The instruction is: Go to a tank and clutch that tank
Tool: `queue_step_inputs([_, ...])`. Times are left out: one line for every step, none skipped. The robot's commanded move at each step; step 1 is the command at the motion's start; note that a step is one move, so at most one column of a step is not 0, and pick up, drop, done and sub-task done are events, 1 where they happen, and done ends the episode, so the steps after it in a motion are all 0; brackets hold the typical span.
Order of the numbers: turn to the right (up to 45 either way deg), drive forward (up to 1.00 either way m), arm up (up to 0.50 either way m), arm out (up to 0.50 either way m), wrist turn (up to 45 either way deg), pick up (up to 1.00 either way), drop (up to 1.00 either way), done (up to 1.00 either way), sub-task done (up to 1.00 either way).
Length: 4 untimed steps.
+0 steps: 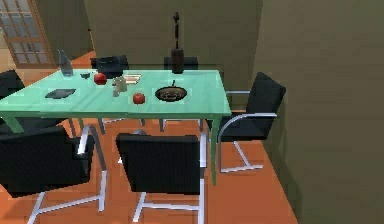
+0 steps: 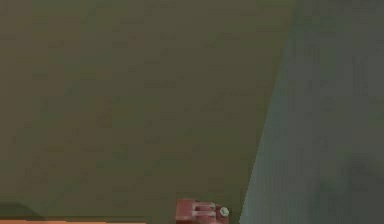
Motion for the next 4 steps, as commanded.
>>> queue_step_inputs([0.0, 0.0, 0.0, 0.28, 0.0, 0.0, 0.0, 0.0, 0.0])
queue_step_inputs([0.0, 0.0, 0.0, 0.0, 45.0, 0.0, 0.0, 0.0, 0.0])
queue_step_inputs([0.0, 0.0, 0.0, 0.0, 45.0, 0.0, 0.0, 0.0, 0.0])
queue_step_inputs([0.0, 0.0, 0.0, 0.0, 45.0, 0.0, 0.0, 0.0, 0.0])
